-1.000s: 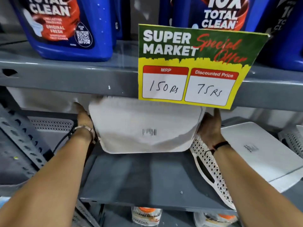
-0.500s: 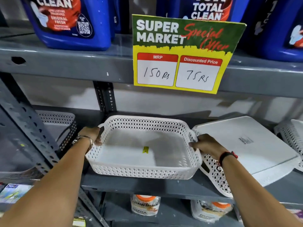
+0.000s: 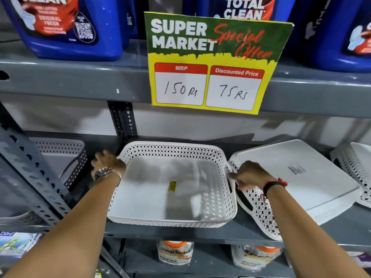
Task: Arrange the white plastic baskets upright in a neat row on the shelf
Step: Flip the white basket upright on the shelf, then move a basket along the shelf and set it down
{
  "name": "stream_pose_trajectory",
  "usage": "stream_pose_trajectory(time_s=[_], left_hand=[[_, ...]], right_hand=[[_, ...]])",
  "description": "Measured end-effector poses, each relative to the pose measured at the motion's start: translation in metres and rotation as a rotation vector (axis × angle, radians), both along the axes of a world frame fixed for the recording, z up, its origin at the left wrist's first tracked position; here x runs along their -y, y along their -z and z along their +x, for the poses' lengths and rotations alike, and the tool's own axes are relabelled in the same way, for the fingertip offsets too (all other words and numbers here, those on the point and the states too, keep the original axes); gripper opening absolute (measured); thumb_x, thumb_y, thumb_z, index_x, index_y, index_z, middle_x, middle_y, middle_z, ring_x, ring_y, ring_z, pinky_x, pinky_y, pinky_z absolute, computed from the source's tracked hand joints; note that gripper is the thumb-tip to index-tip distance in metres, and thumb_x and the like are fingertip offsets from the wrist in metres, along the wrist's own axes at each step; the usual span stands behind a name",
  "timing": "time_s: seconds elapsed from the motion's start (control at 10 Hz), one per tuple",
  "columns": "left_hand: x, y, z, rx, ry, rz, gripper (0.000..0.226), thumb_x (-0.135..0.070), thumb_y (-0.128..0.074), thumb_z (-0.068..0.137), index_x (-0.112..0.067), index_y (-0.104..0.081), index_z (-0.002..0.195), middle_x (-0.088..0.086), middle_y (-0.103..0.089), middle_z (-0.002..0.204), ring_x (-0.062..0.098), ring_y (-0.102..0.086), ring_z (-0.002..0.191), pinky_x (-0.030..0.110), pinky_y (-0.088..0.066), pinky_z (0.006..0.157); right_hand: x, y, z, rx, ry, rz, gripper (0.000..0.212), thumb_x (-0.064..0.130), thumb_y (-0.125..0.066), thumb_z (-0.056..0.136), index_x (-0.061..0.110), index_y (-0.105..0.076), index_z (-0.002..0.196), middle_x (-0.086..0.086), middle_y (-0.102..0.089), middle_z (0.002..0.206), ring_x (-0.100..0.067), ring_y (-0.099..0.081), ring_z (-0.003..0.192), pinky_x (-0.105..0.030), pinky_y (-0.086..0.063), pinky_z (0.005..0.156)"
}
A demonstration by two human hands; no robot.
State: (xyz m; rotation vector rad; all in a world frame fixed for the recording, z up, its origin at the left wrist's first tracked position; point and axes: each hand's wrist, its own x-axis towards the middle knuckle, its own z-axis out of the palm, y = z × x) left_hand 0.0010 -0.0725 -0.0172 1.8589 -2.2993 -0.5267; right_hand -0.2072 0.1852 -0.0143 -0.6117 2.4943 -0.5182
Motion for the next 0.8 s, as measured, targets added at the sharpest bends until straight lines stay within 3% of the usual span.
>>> stream_pose_trajectory(time_s=[0.1,0.2,0.3,0.4,0.5,0.6,0.7,0.8], left_hand=[[-0.024,-0.013,-0.040,-0.069,0.167,-0.101,0.048,-0.019,-0.046,0.093,0.002,-0.036,0.135,0.025,-0.036,0.141,0.040,-0.034,0.131,0.045,-0.037,0.105],[-0.055,-0.019,-0.080,-0.268,0.241,-0.055,0.040,-0.015,-0.046,0.093,0.004,-0.043,0.129,0.027,-0.043,0.137,0.040,-0.041,0.128,0.041,-0.037,0.105],[-0.107,-0.023,-0.145,-0.554,0.294,0.212,0.023,-0.014,-0.051,0.090,0.005,-0.057,0.101,0.029,-0.061,0.117,0.039,-0.057,0.112,0.036,-0.045,0.094],[-0.146,-0.021,-0.182,-0.611,0.338,0.438,0.023,-0.017,-0.057,0.081,0.005,-0.059,0.087,0.029,-0.062,0.090,0.032,-0.060,0.083,0.034,-0.044,0.077],[-0.189,-0.010,-0.218,-0.560,0.373,0.579,0.037,-0.017,-0.050,0.091,-0.002,-0.054,0.124,0.026,-0.057,0.124,0.029,-0.056,0.096,0.029,-0.037,0.079],[-0.222,-0.009,-0.227,-0.450,0.310,0.515,0.042,-0.014,-0.044,0.095,0.005,-0.046,0.132,0.024,-0.050,0.137,0.036,-0.053,0.120,0.033,-0.043,0.083],[-0.220,0.011,-0.238,-0.447,0.220,0.496,0.044,-0.013,-0.041,0.097,0.009,-0.041,0.135,0.027,-0.044,0.141,0.038,-0.044,0.131,0.039,-0.040,0.106],[-0.231,0.012,-0.239,-0.399,0.191,0.491,0.048,-0.020,-0.037,0.099,0.008,-0.035,0.139,0.026,-0.040,0.145,0.036,-0.040,0.134,0.039,-0.033,0.113]], right_hand=[[-0.019,-0.016,-0.032,-0.274,0.059,-0.091,0.054,0.039,-0.049,0.090,0.010,-0.049,0.044,0.000,-0.057,0.038,-0.009,-0.058,0.039,-0.027,-0.048,0.072],[-0.045,-0.017,-0.064,-0.346,0.136,-0.141,0.052,0.037,-0.047,0.091,0.004,-0.051,0.051,-0.017,-0.068,0.060,-0.030,-0.066,0.070,-0.036,-0.048,0.087],[-0.095,-0.017,-0.107,-0.421,0.221,-0.123,0.045,0.032,-0.041,0.094,-0.003,-0.056,0.070,-0.026,-0.067,0.090,-0.039,-0.058,0.102,-0.031,-0.037,0.074],[-0.129,-0.016,-0.135,-0.428,0.291,-0.127,0.045,0.027,-0.037,0.096,-0.011,-0.061,0.095,-0.032,-0.063,0.110,-0.040,-0.056,0.108,-0.037,-0.041,0.079],[-0.164,-0.009,-0.161,-0.440,0.291,-0.257,0.046,0.019,-0.024,0.095,-0.009,-0.058,0.107,-0.035,-0.061,0.111,-0.047,-0.059,0.101,-0.046,-0.048,0.081],[-0.184,0.005,-0.190,-0.468,0.237,-0.443,0.043,0.017,-0.025,0.092,-0.008,-0.059,0.105,-0.037,-0.063,0.103,-0.049,-0.062,0.093,-0.051,-0.053,0.076],[-0.196,0.011,-0.206,-0.165,0.330,-0.265,0.048,0.027,-0.030,0.099,-0.006,-0.047,0.129,-0.030,-0.047,0.134,-0.041,-0.045,0.124,-0.043,-0.035,0.104],[-0.199,0.013,-0.207,-0.011,0.280,-0.241,0.058,0.039,-0.022,0.098,-0.001,-0.040,0.136,-0.024,-0.043,0.141,-0.039,-0.041,0.128,-0.042,-0.033,0.109]])
